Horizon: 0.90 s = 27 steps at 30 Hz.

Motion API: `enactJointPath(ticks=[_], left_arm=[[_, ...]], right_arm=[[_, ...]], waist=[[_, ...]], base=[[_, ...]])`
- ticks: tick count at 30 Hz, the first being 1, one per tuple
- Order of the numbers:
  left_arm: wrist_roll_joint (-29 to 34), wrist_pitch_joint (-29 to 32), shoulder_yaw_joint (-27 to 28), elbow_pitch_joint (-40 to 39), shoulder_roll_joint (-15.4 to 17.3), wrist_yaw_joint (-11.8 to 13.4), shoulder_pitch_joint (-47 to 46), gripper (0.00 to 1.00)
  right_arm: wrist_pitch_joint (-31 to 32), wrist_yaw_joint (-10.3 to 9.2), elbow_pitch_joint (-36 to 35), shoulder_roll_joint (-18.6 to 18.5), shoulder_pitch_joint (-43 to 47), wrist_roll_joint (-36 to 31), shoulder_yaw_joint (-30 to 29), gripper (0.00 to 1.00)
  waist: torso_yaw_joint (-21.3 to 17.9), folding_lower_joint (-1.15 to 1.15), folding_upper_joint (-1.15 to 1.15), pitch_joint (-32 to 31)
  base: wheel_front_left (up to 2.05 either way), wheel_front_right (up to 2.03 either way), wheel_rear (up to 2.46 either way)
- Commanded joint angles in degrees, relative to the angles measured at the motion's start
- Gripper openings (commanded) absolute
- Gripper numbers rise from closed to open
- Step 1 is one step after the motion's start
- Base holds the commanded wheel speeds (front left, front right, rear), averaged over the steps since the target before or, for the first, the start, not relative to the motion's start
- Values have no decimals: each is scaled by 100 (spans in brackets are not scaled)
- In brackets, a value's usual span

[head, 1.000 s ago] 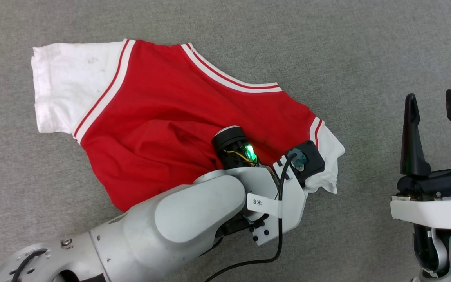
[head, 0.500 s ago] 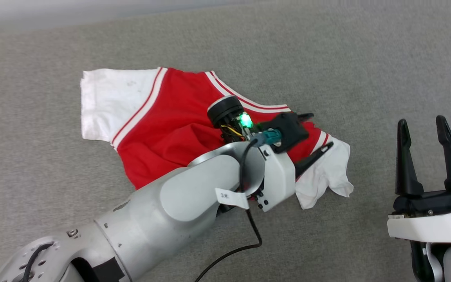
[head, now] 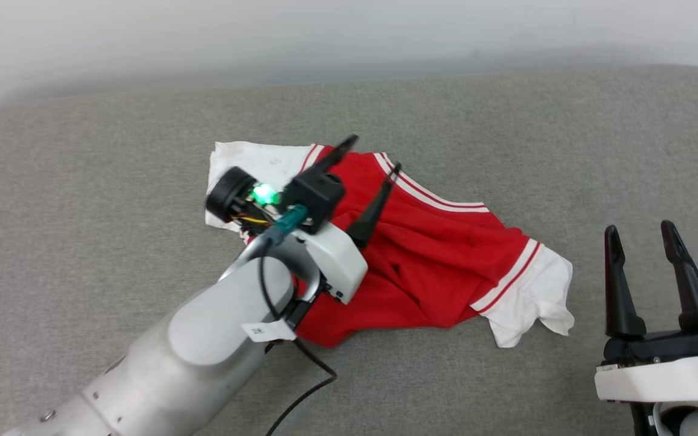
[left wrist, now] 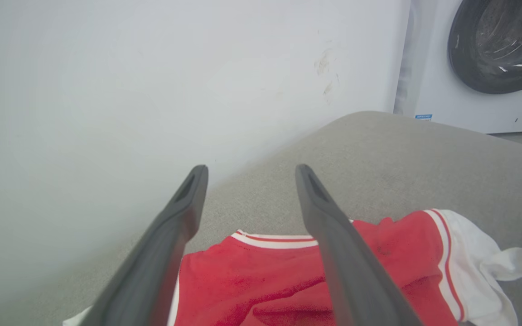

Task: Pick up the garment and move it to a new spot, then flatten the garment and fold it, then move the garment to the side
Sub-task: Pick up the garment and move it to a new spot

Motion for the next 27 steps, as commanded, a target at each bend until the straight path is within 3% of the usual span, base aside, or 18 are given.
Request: enactJointPath(ticks=[1, 5, 6, 13, 21, 27], left_arm=[[124, -38, 241, -205, 65, 151, 186, 100], [537, -28, 964, -785, 345, 473, 782, 100], [831, -29, 1509, -1126, 481, 672, 1285, 100], [1345, -30, 2750, -1712, 522, 961, 2578, 100], [1832, -31, 3883, -2097, 186, 878, 3850, 100], [2172, -31, 4412, -2145, -192, 550, 4498, 100]], right_arm=[[-14, -4, 16, 12, 98, -11, -1, 100], [-15, -4, 52, 13, 179, 8, 5, 100], [-15, -4, 73, 12, 228, 18, 2, 100], [-14, -4, 134, 12, 391, 39, 9, 100], [-15, -4, 252, 13, 586, 72, -62, 100], [-15, -4, 335, 13, 702, 192, -86, 100]], waist=[[113, 0, 0, -111], [218, 0, 0, -240], [268, 0, 0, -336], [302, 0, 0, -535], [333, 0, 0, -748], [361, 0, 0, -886]], base=[[0, 0, 0], [0, 0, 0], [0, 0, 0], [0, 0, 0], [0, 0, 0], [0, 0, 0]])
